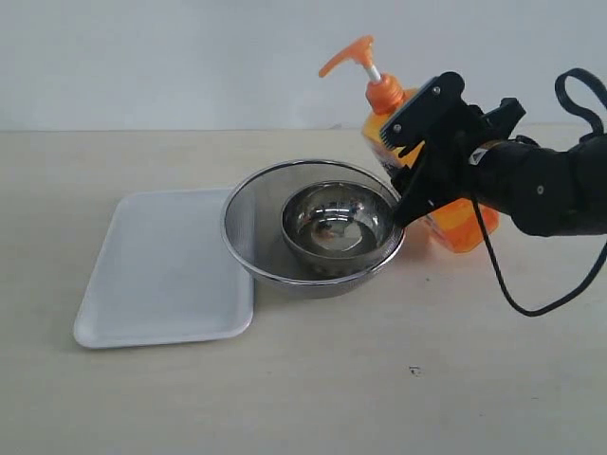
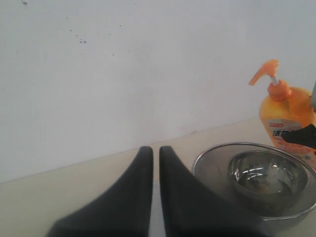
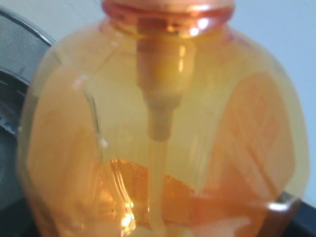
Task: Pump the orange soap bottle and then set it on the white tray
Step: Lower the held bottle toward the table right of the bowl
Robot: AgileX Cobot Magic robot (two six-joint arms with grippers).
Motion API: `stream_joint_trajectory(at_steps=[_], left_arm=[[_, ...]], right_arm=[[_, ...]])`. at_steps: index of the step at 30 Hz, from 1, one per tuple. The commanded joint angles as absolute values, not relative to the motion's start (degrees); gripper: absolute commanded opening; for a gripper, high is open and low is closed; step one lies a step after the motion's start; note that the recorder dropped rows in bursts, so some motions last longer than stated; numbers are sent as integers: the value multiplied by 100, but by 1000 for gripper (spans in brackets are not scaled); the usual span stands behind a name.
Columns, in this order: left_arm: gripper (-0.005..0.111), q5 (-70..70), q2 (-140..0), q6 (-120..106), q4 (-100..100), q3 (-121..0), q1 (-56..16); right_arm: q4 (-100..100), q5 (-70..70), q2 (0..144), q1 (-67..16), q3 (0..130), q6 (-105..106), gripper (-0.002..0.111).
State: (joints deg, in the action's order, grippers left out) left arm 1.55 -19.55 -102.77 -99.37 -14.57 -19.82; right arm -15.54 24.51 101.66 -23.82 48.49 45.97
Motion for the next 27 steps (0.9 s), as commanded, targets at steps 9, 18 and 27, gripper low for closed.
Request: stream_joint_trajectory(at_steps=[9,18,27], left_arm=[[5,-261,-1979,-10233,-9912,-1941,-2006],[5,-464,-2987,-10233,-9912,-2376,-2006],[5,-505,-3754,-10381,-9912,-3060,-2006]], right_arm=[[-1459,2819,10134,-2403,4910,4642,0],[-1459,2762,10134,-2401,4910,4653,0],[-1519,2764,10134,-2401,4910,4633,0]])
